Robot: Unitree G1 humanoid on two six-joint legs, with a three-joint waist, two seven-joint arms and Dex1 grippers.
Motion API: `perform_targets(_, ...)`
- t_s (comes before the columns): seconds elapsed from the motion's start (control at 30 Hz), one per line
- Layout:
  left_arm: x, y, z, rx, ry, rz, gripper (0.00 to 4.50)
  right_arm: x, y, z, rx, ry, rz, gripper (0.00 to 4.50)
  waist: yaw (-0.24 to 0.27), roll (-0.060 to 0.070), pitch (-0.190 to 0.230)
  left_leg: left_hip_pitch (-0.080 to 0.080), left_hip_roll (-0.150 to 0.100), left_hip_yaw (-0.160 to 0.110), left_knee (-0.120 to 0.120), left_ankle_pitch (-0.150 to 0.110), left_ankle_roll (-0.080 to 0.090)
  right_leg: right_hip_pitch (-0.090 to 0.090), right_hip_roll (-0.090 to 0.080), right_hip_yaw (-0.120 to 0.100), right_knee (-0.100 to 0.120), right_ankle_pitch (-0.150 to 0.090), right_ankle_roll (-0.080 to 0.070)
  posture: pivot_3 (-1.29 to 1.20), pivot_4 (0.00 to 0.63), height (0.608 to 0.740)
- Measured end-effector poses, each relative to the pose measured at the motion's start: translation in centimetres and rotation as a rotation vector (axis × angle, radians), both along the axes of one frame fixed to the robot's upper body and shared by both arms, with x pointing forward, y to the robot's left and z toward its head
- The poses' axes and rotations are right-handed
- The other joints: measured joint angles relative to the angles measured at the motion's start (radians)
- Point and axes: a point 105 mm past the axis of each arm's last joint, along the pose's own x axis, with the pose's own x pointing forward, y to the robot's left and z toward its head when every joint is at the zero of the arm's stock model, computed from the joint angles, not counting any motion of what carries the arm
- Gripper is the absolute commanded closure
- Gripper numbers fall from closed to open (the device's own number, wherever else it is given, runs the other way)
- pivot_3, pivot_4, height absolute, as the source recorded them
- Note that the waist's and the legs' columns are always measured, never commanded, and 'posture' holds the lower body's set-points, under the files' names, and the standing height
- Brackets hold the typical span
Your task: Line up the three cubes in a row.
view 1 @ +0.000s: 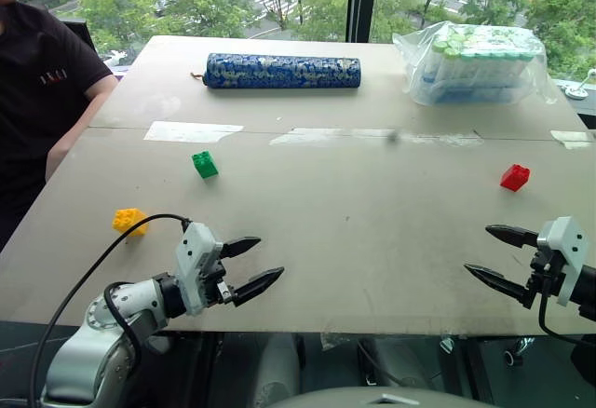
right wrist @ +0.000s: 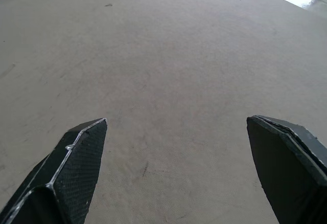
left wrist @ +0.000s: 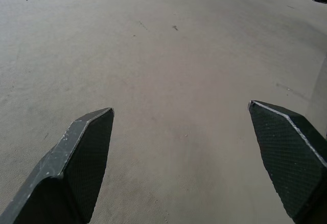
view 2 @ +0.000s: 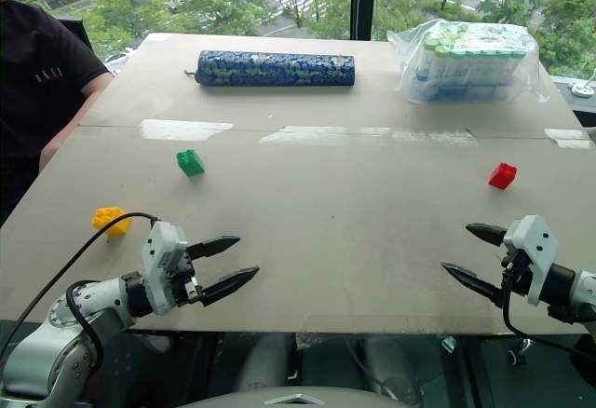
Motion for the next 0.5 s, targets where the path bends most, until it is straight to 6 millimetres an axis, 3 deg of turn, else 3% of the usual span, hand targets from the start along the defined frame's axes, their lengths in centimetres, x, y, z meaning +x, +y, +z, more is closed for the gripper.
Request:
perform_targets(0.1,0.6,-0.3,0.4,-0.018,-0.02,0.011,0.19,0.7,0.0,0.3,0.022,-0.048,-0.061,0.0,0.0,0.0,0.0,0.0,0.0,-0.001,0.0,0.0,0.0,0.0,0.0,-0.001,0.0,0.0,0.0,0.0,0.15,0.74)
perform_targets(0.2,2.7,-3.1,2.7,-0.109,-0.091,-0.028,0.19,3.9,0.4,2.4,0.073,-0.177,-0.247,0.0,0.001,0.001,0.001,-0.001,-0.001,-0.001,0.003,0.0,0.0,0.0,0.0,0.0,0.002,0.001,0.001,0.0,0.15,0.74)
perform_targets(0.27,3.0,-4.6,4.3,-0.121,-0.135,-0.081,0.19,5.6,-0.5,3.6,0.031,-0.202,-0.373,0.0,0.001,0.0,-0.001,-0.001,-0.001,0.0,0.003,0.0,0.0,0.0,0.0,0.001,0.001,0.001,0.0,0.0,0.15,0.74)
perform_targets(0.5,3.6,-7.3,5.8,-0.099,-0.156,-0.219,0.19,9.8,-4.4,4.5,-0.002,-0.125,-0.856,0.0,-0.004,0.001,0.0,-0.004,-0.001,0.0,-0.003,0.0,0.0,-0.006,0.002,0.002,0.002,0.001,0.0,0.0,0.15,0.74)
